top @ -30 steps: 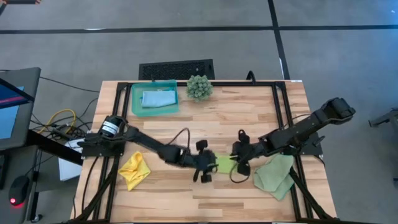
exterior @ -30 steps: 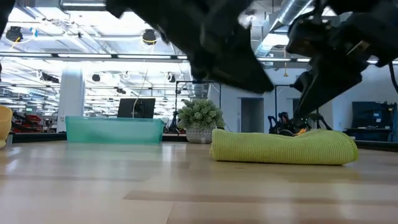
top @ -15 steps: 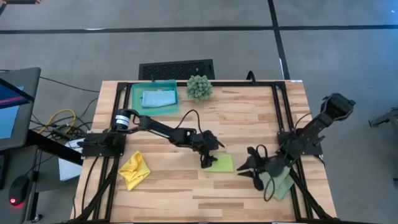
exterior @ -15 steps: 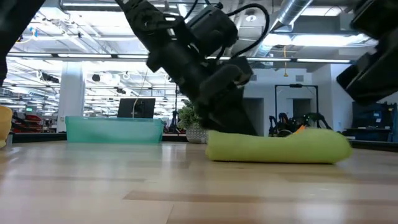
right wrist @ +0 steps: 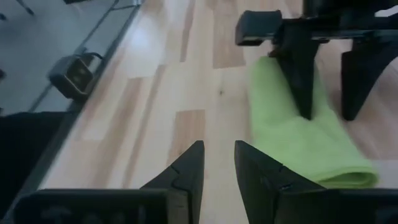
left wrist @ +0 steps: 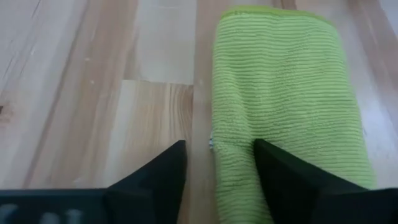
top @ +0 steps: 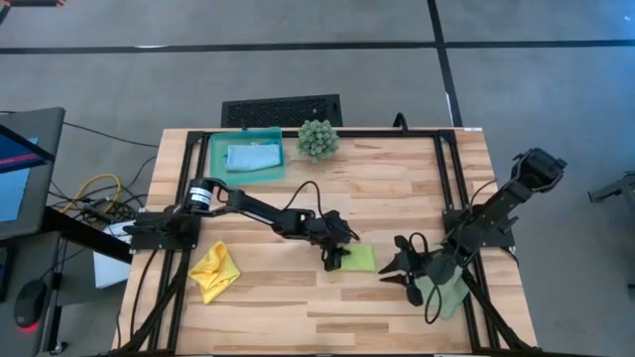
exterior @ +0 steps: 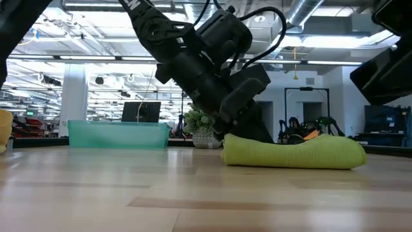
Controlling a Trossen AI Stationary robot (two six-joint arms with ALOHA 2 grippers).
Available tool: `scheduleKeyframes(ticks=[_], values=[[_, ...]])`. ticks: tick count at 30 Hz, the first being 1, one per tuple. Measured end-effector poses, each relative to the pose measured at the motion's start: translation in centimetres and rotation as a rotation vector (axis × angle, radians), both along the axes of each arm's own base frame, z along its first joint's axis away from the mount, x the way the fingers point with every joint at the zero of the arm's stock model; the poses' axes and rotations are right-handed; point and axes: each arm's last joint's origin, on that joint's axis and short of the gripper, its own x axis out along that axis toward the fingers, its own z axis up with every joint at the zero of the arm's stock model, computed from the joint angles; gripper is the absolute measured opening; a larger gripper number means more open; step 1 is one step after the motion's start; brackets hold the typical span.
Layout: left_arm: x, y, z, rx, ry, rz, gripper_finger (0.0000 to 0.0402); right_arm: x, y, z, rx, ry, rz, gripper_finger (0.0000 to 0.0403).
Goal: Fold microfiber towels
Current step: Put the folded light green microfiber cloth into the blue bin
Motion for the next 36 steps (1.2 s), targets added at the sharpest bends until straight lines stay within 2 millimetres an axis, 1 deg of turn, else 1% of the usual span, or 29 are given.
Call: scheduleKeyframes(ticks=[5, 10, 11, 14, 18, 22, 25, 27, 36], values=[[-0.1, -1.2, -0.7, 0.005, 0.015, -0.05, 0.0106, -0.5, 0.5, 0.3, 0.107, 0.018, 0.007, 0.0111], [-0.5, -3.7, -0.7, -0.001, 0.017, -0.168, 0.0022, -1.1, 1.1, 0.4, 0.183, 0.036, -0.005, 0.0111], [-0.6, -4.0, -0.6, -0.001, 0.022, -0.178, 0.0013, -1.1, 1.2, 0.4, 0.194, 0.037, -0.011, 0.0111], [-0.3, -4.7, 0.2, 0.015, 0.056, -0.209, 0.0011, -1.2, 1.3, 0.4, 0.197, 0.023, -0.037, 0.0111], [0.3, -5.4, 2.3, 0.078, 0.149, -0.246, 0.0005, -1.2, 1.2, 0.5, 0.187, 0.011, -0.055, 0.0111], [0.2, -5.5, 4.8, 0.197, 0.27, -0.27, 0.0003, -1.2, 1.3, 0.5, 0.188, 0.01, -0.052, 0.0111], [0.1, -5.3, 7.4, 0.285, 0.292, -0.258, 0.0002, -1.4, 1.5, 0.5, 0.191, 0.008, -0.039, 0.0111], [-0.3, -5.0, 9.4, 0.336, 0.292, -0.232, 0.0002, -1.5, 1.6, 0.5, 0.192, 0.008, -0.03, 0.0111], [-3.0, -2.1, 15.9, 0.407, 0.249, -0.143, 0.0001, -1.9, 2.0, 0.5, 0.182, 0.0, -0.018, 0.0111]])
